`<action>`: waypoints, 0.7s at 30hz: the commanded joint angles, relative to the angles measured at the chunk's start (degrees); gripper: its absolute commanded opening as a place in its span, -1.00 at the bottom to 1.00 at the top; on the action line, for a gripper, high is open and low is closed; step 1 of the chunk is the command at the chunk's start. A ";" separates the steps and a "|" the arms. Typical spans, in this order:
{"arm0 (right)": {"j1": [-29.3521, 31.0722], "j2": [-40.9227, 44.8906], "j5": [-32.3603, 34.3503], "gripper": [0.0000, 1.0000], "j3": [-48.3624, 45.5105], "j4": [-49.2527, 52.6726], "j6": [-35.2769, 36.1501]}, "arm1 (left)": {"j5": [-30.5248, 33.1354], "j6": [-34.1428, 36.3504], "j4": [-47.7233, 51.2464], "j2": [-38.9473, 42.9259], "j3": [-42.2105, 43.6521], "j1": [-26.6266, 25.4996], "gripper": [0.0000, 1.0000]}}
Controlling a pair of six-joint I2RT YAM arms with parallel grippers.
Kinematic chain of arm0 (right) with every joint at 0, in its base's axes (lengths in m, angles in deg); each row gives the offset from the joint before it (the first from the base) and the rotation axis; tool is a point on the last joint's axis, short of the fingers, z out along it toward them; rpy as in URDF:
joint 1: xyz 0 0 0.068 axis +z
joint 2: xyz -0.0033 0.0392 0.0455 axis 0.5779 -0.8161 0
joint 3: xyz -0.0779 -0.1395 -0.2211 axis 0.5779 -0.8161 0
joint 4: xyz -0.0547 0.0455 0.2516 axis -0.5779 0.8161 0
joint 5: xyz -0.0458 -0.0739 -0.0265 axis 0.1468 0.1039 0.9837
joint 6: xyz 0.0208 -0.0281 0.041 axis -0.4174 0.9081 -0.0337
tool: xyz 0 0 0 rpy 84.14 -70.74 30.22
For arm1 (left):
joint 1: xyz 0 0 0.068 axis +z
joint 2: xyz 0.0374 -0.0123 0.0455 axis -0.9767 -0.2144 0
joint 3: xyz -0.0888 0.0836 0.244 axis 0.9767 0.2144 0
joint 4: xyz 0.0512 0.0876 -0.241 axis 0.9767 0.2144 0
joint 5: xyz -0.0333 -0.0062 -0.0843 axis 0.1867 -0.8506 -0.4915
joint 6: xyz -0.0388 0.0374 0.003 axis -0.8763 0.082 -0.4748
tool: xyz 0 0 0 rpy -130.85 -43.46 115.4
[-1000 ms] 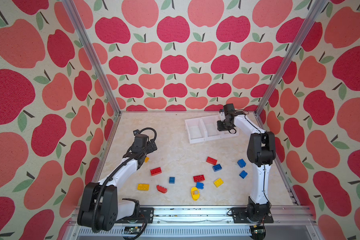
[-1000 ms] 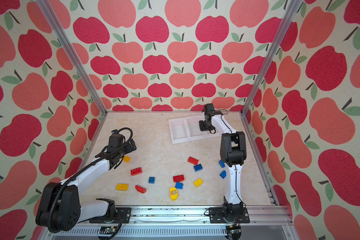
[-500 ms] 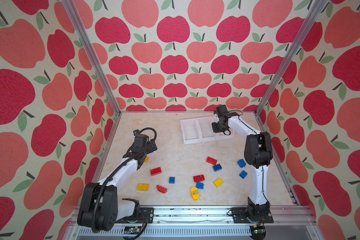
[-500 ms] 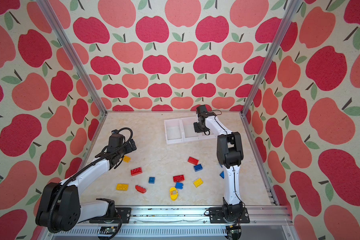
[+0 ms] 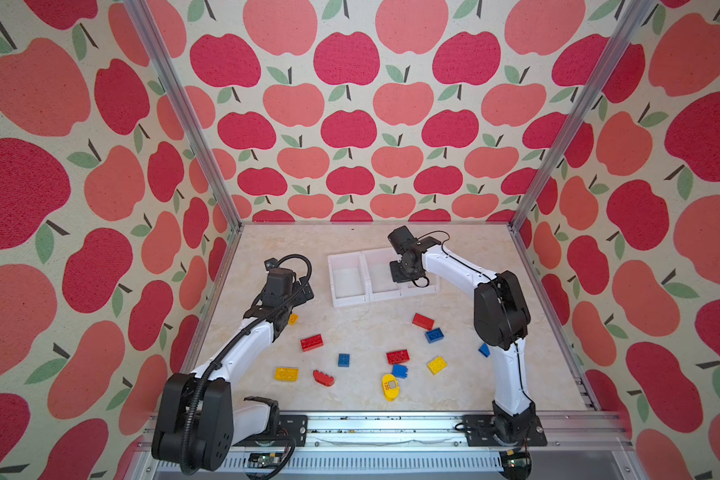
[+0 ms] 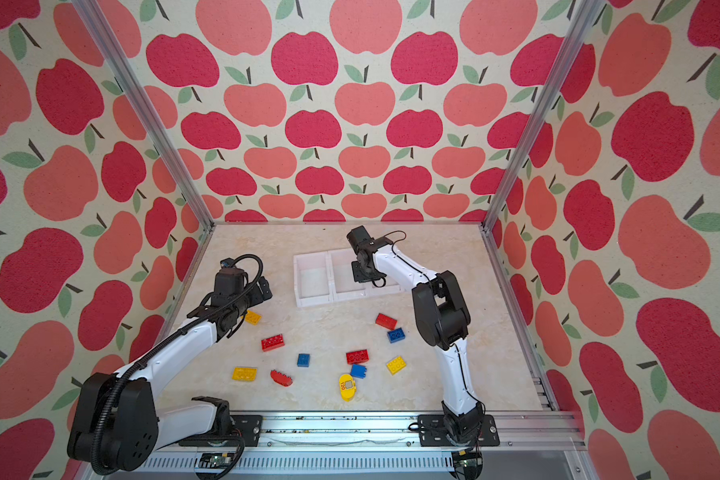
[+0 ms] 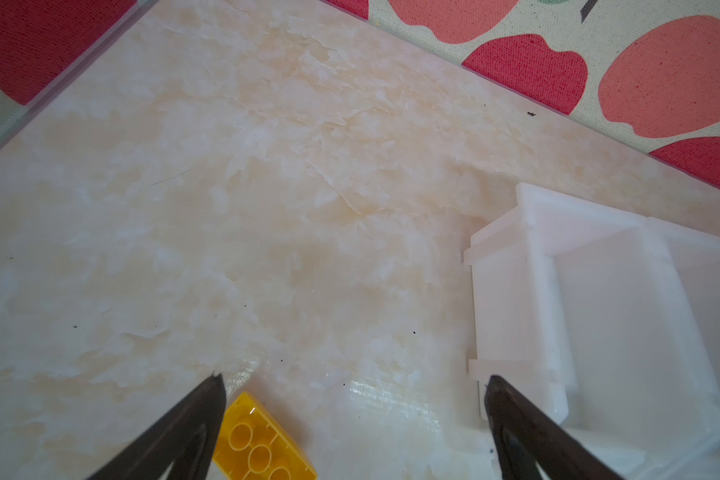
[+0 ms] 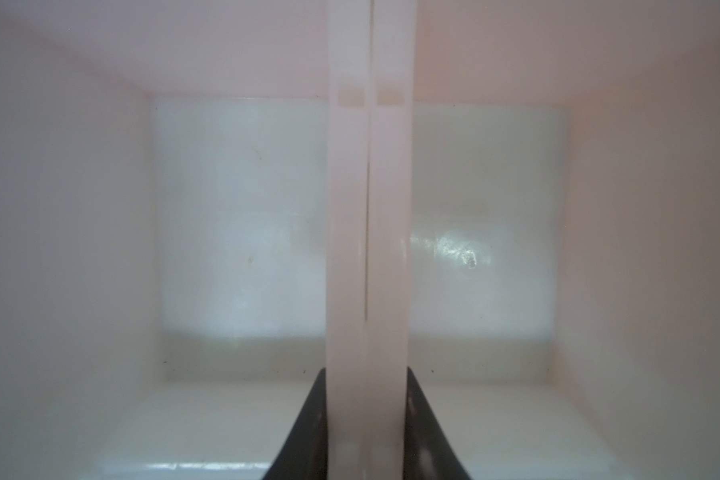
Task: Sort the legos into containers by color
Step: 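Move the right gripper down over the red 2x4 brick near the bins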
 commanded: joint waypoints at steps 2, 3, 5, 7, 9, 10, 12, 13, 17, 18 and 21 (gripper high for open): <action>1.83 -0.30 0.61 -0.82 1.15 6.74 -5.34 | 0.03 -1.03 2.00 1.75 1.27 -0.59 0.99; 2.13 -0.54 0.44 -0.82 1.63 7.02 -5.70 | 0.12 -1.09 2.10 2.00 1.34 -0.70 0.98; 2.68 -1.11 0.17 -0.81 2.56 7.43 -6.25 | 0.29 -1.32 2.35 2.46 1.56 -0.95 0.99; 2.78 -1.36 -0.39 -0.75 3.16 7.63 -6.51 | 0.47 -1.49 2.60 2.78 1.78 -1.09 0.99; 2.78 -1.30 -0.78 -0.62 3.58 7.86 -6.44 | 0.62 -1.76 2.84 3.02 1.89 -1.40 0.99; 2.78 -0.89 -0.67 -0.53 3.69 7.96 -6.20 | 0.73 -1.84 2.95 3.12 1.96 -1.62 0.99; 2.77 0.15 -0.47 -0.38 3.48 7.97 -5.75 | 0.99 -2.03 3.20 3.20 2.00 -1.93 0.99; 2.62 0.85 -0.53 -0.30 3.18 7.96 -5.42 | 1.08 -2.22 3.24 3.27 2.00 -2.04 0.98; 2.10 5.00 -0.94 0.01 0.90 7.57 -3.56 | 1.11 -2.72 3.96 2.85 1.54 -2.51 0.99; 2.04 6.13 -1.09 0.06 0.18 7.51 -3.14 | 1.15 -2.76 4.24 2.68 1.33 -2.67 0.99; 1.40 10.60 -3.07 0.26 -3.57 6.73 -0.56 | 0.79 -2.79 5.37 2.10 0.64 -2.97 0.99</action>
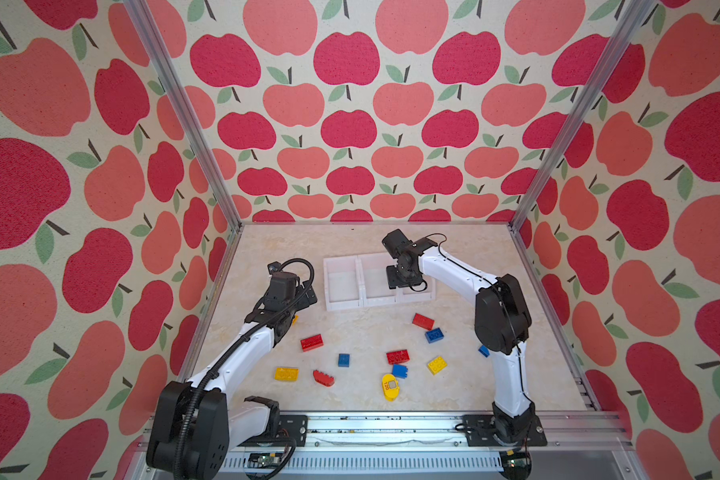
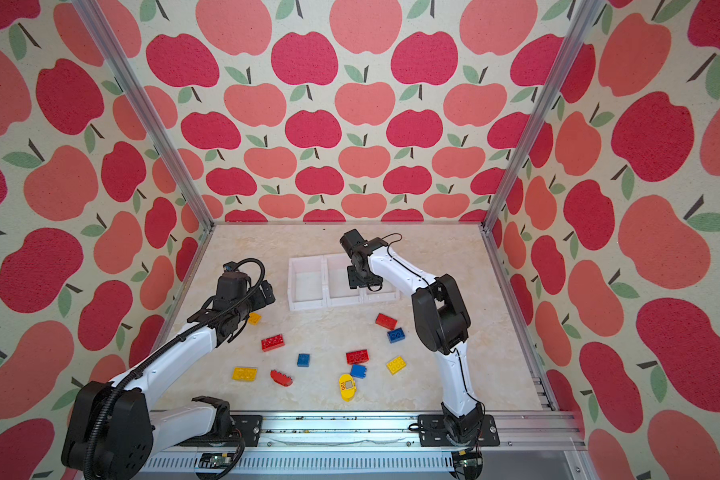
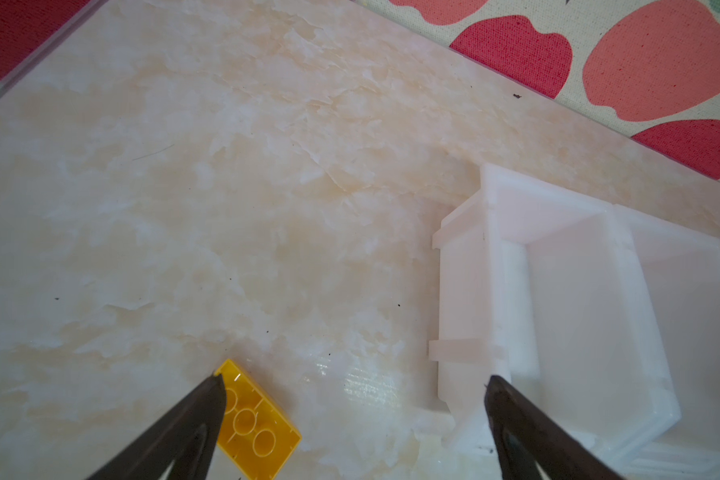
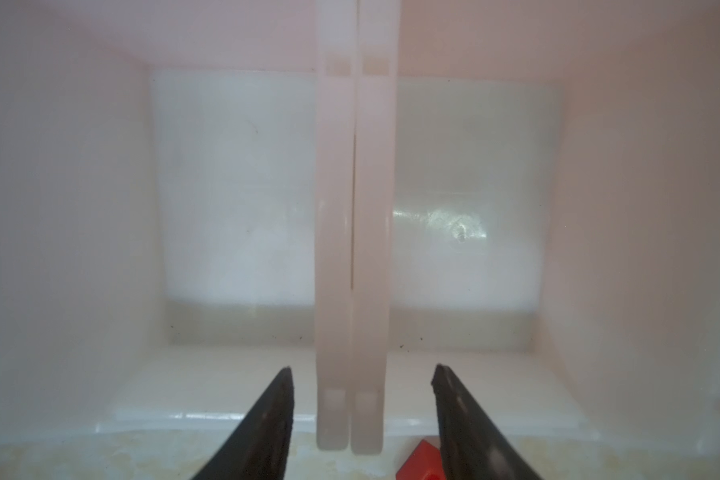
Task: Sort the legos into containers by color
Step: 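Move the right gripper down over the red 2x4 brick near the bins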
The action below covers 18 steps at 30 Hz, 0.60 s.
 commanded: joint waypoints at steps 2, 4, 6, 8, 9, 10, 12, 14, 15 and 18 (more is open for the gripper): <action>-1.35 9.76 -3.90 0.33 -5.95 0.27 4.97 | 0.32 -0.82 3.70 -0.23 -0.98 -0.59 0.99; -2.57 13.68 -6.61 0.37 -10.65 -0.86 7.51 | -0.11 -0.64 4.70 -0.13 -1.35 -0.77 0.99; -4.09 17.51 -9.54 0.41 -15.84 -2.10 10.09 | -0.75 -0.69 5.78 0.12 -1.64 -0.87 0.99; -5.83 20.84 -11.55 0.41 -20.45 -2.69 13.42 | -1.90 -0.57 6.42 0.60 -1.60 -1.06 0.98; -6.39 21.88 -11.83 0.41 -21.95 -2.46 15.00 | -2.37 -0.56 6.60 0.73 -1.43 -1.13 0.99; -6.73 22.97 -11.76 0.41 -23.49 -2.21 16.78 | -2.93 -0.54 6.70 0.92 -1.31 -1.22 0.99; -7.17 24.33 -11.44 0.41 -25.76 -2.22 19.74 | -3.85 -0.70 6.70 1.45 -0.90 -1.38 0.99; -7.26 24.59 -11.33 0.41 -27.20 -2.52 22.24 | -4.43 -0.90 6.69 1.75 -0.54 -1.49 0.99; -7.19 24.31 -11.56 0.41 -27.69 -2.77 23.60 | -4.65 -1.01 7.00 1.72 -0.54 -1.53 0.99; -7.21 22.45 -11.92 0.40 -28.20 -3.38 25.98 | -4.75 -1.05 8.18 1.50 -0.83 -1.64 0.99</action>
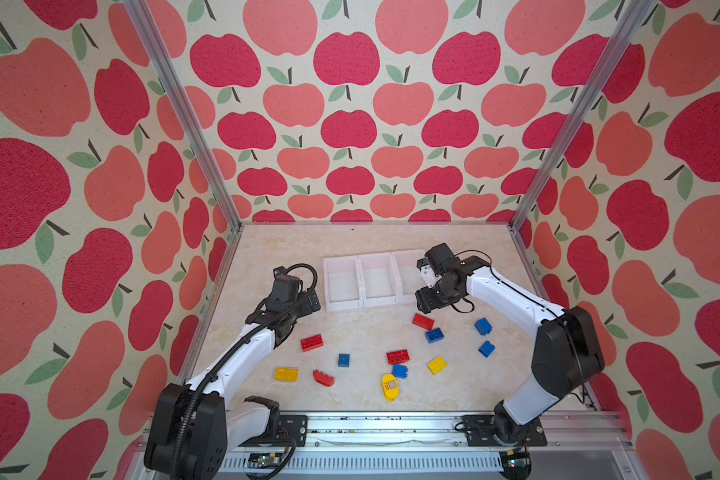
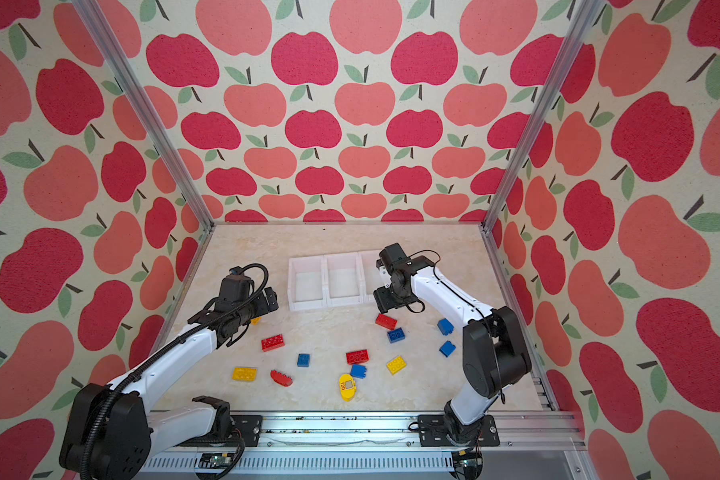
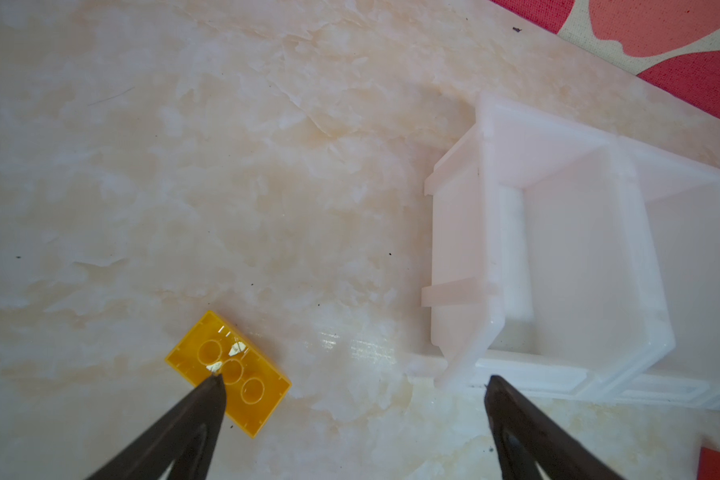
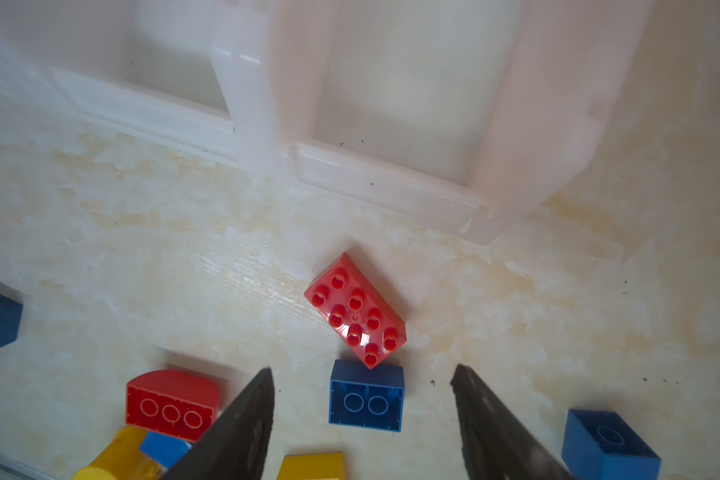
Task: Sort the legos into containers by color
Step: 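Move the right gripper down over the red 2x4 brick near the bins, then close the right gripper on the red 2x4 brick and lift it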
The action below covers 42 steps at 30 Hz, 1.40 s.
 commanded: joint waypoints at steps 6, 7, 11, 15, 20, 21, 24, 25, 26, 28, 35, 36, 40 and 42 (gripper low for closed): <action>0.13 -3.50 -1.00 0.38 -1.44 -3.46 8.14 | 0.14 -1.38 4.58 1.41 -1.07 -0.54 0.98; 0.12 -3.81 -1.27 0.38 -1.76 -3.87 8.64 | 0.23 -1.34 4.85 1.67 -1.00 -0.51 0.98; 0.60 -4.91 -1.60 0.38 -2.90 -5.05 9.96 | 0.19 -1.31 5.26 3.03 -0.81 -0.58 0.99; 1.51 -5.87 -1.54 0.37 -3.82 -6.02 11.04 | -0.27 -1.30 4.89 4.45 -0.20 -0.51 0.99; 2.99 -7.61 -0.35 0.37 -4.54 -6.73 12.23 | -1.12 -1.24 4.29 4.62 0.57 -0.54 0.99; 3.32 -7.82 -0.04 0.37 -4.94 -6.95 12.40 | -1.25 -1.22 4.14 4.60 0.75 -0.52 0.99; 4.05 -8.58 1.18 0.37 -5.42 -7.49 12.85 | -1.69 -1.22 3.64 6.47 1.28 -0.51 0.99; 4.38 -8.86 1.62 0.37 -5.51 -7.65 12.95 | -1.78 -1.27 3.46 6.63 1.43 -0.51 0.98; 4.57 -9.03 1.85 0.36 -5.63 -7.73 13.23 | -1.88 -1.25 3.41 6.85 1.53 -0.52 0.99; 5.11 -9.49 2.74 0.35 -5.89 -8.02 13.70 | -1.96 -1.28 3.32 7.17 1.65 -0.51 0.99; 5.76 -9.89 5.48 0.29 -7.31 -9.15 14.62 | -1.54 -1.58 3.76 8.15 2.00 -0.52 0.99; 5.86 -9.79 5.89 0.27 -7.36 -9.31 14.62 | -1.40 -1.71 3.77 8.36 2.09 -0.53 0.99; 6.24 -9.59 7.39 0.14 -7.28 -10.19 14.73 | -1.17 -1.95 3.59 8.90 2.45 -0.51 0.99; 6.29 -9.51 7.72 0.04 -7.26 -10.60 14.83 | -1.07 -2.08 3.68 8.88 2.47 -0.51 0.99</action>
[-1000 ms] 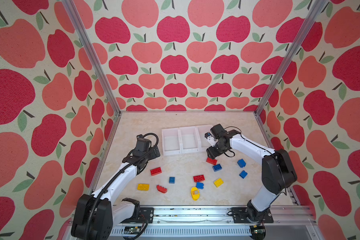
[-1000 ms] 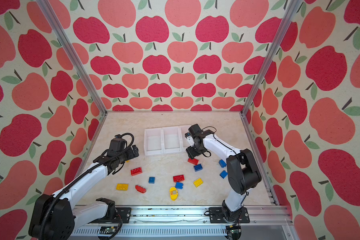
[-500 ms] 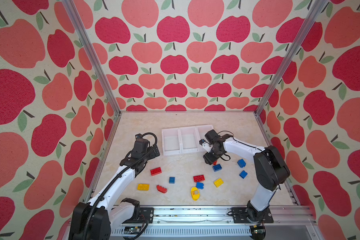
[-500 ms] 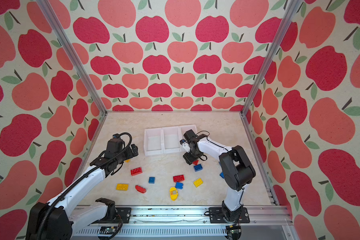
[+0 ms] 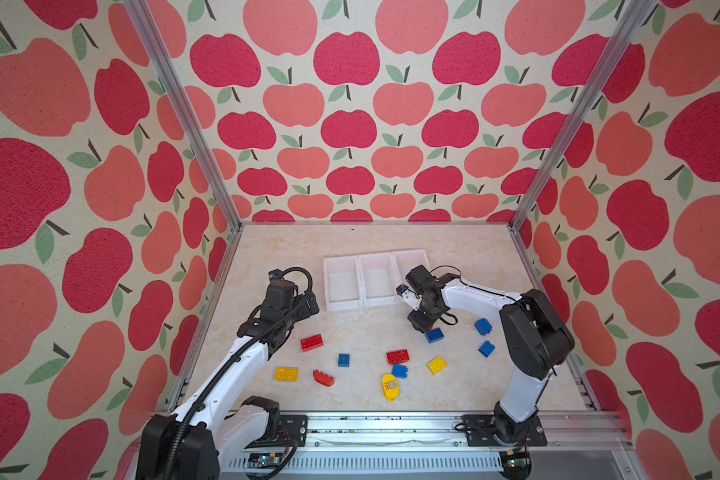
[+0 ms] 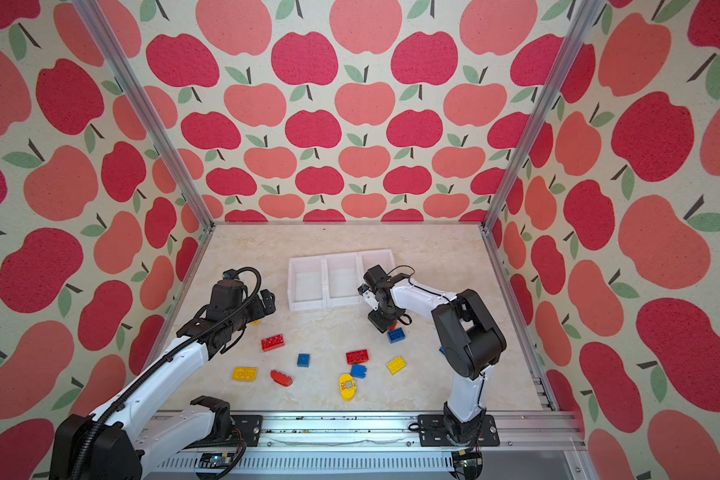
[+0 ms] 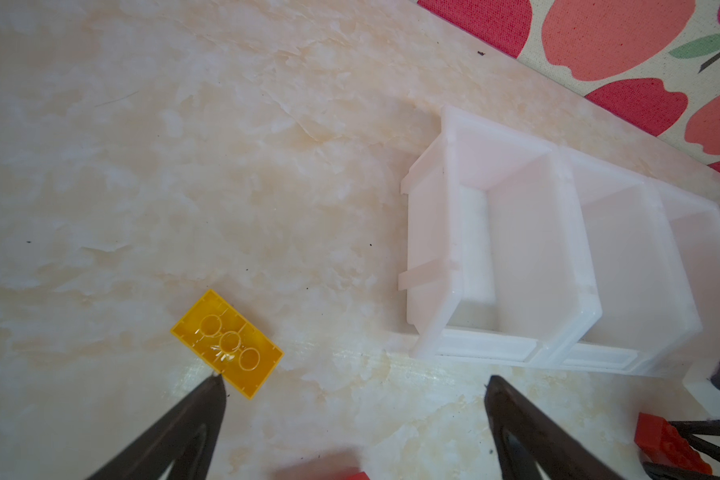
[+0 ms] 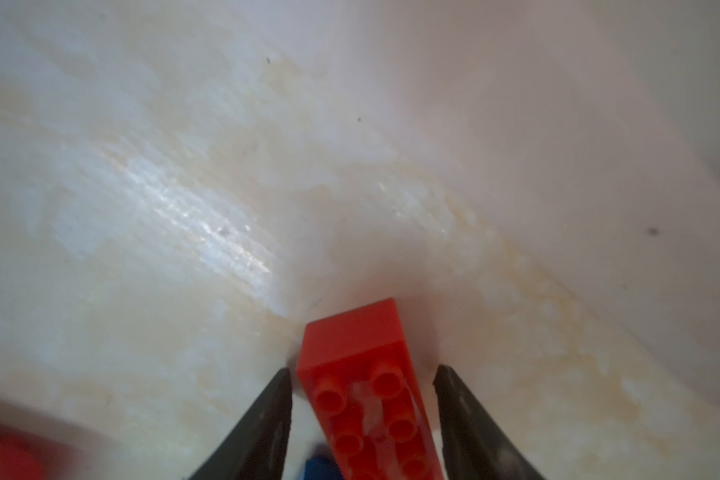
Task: Sort the legos into containers by color
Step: 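Close the right gripper on the red 2x4 brick and lift it, then carry the red brick into the middle bin and open the right gripper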
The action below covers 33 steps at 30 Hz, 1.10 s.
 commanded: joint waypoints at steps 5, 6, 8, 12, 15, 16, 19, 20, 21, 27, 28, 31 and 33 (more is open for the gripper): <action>0.79 0.08 2.15 -0.18 -0.26 -1.35 1.18 | 0.53 -1.15 0.90 1.32 0.98 -0.25 0.98; 0.89 0.12 2.16 -0.22 -0.32 -1.42 1.26 | 0.62 -1.26 0.90 1.48 1.07 -0.31 0.99; 1.02 0.29 2.27 -0.30 -0.29 -1.63 1.45 | 0.71 -1.50 0.90 1.76 1.31 -0.32 0.99; 1.15 1.23 2.21 -0.43 -0.26 -1.76 1.58 | 0.97 -1.70 0.90 2.38 1.66 -0.33 0.99; 1.34 2.70 2.17 -0.48 0.24 -1.46 1.18 | 1.15 -1.79 0.87 2.56 1.77 -0.34 0.99; 1.52 3.34 2.13 -0.49 0.78 -0.99 0.76 | 1.21 -1.79 0.82 2.55 1.77 -0.35 0.99; 2.05 5.99 1.29 -0.51 2.60 0.78 -1.25 | 1.28 -1.89 0.72 2.55 1.77 -0.38 0.99; 2.28 6.83 0.64 -0.51 3.55 1.59 -2.17 | 1.32 -1.97 0.60 2.56 1.82 -0.34 0.98; 2.62 7.63 -0.13 -0.52 4.49 2.28 -3.22 | 1.32 -2.02 0.47 2.47 1.86 -0.35 0.99; 6.10 7.33 -1.37 -0.52 11.53 3.51 -7.51 | 1.07 -1.99 -0.17 2.39 1.95 -0.38 0.99; 6.40 6.49 -1.47 -0.52 13.01 3.51 -8.03 | 1.06 -1.92 -0.09 2.43 1.95 -0.33 0.99; 6.60 2.79 -2.05 -0.52 18.87 3.31 -9.80 | 0.75 -1.81 0.02 2.75 2.02 -0.33 0.99; 6.60 -0.68 -2.71 -0.52 23.52 3.14 -10.54 | 0.71 -1.70 0.24 2.82 2.04 -0.40 0.98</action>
